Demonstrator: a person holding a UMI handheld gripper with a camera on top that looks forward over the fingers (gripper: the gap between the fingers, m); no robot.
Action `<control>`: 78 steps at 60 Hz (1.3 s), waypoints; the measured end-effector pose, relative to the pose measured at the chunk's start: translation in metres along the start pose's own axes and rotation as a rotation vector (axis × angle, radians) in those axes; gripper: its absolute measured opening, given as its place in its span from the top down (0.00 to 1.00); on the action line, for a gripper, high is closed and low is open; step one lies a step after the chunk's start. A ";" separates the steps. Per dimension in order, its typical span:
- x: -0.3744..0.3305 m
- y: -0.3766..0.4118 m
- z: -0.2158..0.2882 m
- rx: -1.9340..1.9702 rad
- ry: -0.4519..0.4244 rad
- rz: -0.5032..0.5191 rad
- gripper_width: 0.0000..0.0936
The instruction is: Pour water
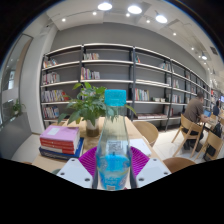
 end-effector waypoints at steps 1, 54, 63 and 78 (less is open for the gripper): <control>0.003 -0.003 -0.005 -0.001 0.007 -0.004 0.53; -0.020 -0.008 -0.148 -0.002 0.230 -0.065 0.17; -0.083 0.021 -0.170 0.022 0.302 -0.039 0.18; -0.178 0.090 -0.144 0.019 0.316 0.031 0.17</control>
Point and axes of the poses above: the point between the fingertips, and its own axes, seen from behind it with the camera up: y to the left, z up, x forward, the way the camera looks, the point moved 2 cm from there along -x, backward, against the way the camera looks, and after that the axes turned 5 degrees about y, right-handed, at the moved point
